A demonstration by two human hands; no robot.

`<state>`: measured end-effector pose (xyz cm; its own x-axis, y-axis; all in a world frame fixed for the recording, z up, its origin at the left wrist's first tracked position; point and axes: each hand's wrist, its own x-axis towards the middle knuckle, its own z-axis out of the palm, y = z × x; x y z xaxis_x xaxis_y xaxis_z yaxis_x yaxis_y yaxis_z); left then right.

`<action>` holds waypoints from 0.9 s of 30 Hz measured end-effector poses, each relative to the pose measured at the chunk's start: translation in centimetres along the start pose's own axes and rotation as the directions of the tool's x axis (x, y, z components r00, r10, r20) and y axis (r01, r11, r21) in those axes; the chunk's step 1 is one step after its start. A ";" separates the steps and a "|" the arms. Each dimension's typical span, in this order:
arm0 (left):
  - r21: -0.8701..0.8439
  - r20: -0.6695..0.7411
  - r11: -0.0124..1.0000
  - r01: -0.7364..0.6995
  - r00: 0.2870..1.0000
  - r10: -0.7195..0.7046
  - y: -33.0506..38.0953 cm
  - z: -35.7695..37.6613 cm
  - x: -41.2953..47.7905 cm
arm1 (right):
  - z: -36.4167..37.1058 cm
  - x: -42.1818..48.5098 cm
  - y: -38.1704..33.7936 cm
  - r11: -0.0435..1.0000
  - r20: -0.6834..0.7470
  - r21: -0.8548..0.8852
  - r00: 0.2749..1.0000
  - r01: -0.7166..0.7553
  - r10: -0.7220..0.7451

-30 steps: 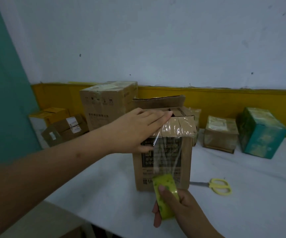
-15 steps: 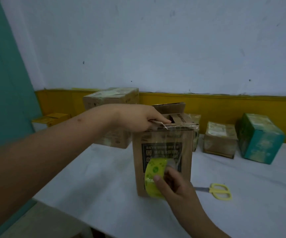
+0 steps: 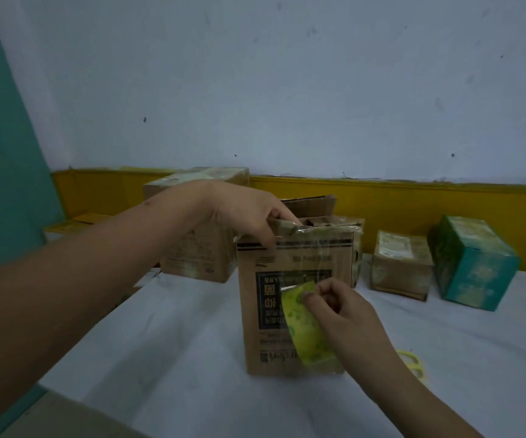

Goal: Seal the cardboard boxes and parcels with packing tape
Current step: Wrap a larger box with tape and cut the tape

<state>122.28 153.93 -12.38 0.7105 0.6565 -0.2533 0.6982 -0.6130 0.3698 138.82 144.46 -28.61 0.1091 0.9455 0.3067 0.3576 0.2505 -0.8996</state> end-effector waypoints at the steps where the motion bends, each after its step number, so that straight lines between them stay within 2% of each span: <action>1: 0.017 0.012 1.000 -0.004 1.000 0.004 0.0 0.0 0.0 | 0.2 0.2 0.0 1.000 -0.005 0.007 1.000 -0.007 0.007; 5: 0.074 -0.004 0.997 -0.030 1.000 0.031 -0.3 -0.2 0.2 | 0.7 0.7 -0.3 0.999 -0.001 0.030 1.000 -0.028 0.029; 11: 0.069 0.142 0.996 -0.050 0.989 0.040 -0.4 -0.8 0.2 | 0.8 0.7 -0.4 0.998 0.056 0.039 0.997 -0.057 0.054; 13: 0.058 0.143 0.998 -0.039 0.989 0.030 -0.5 -0.8 0.3 | 0.8 0.6 -0.2 0.997 0.057 0.038 0.996 -0.070 0.068; 18: 0.122 -0.081 0.992 -0.017 0.996 0.027 -0.9 0.2 1.1 | 0.9 0.2 -0.2 0.996 0.064 0.012 0.994 -0.088 0.087; 22: 0.044 -0.220 0.995 -0.085 0.971 0.092 -1.2 0.6 1.7 | 1.0 0.3 -0.5 0.994 0.087 0.035 0.991 -0.102 0.098; 25: 0.065 -0.259 0.987 -0.149 0.952 0.161 -1.2 0.8 1.8 | 1.0 0.2 -0.8 0.986 0.117 0.112 0.987 -0.124 0.111; 27: 0.093 -0.284 0.987 -0.132 0.946 0.153 -1.1 0.5 1.9 | 1.0 0.0 -1.0 0.988 0.123 0.128 0.990 -0.088 0.072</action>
<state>122.88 155.67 -13.70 0.7544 0.6525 0.0710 0.6038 -0.7323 0.3149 137.51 144.41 -28.07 0.0202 0.9795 0.2003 0.2250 0.1907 -0.9555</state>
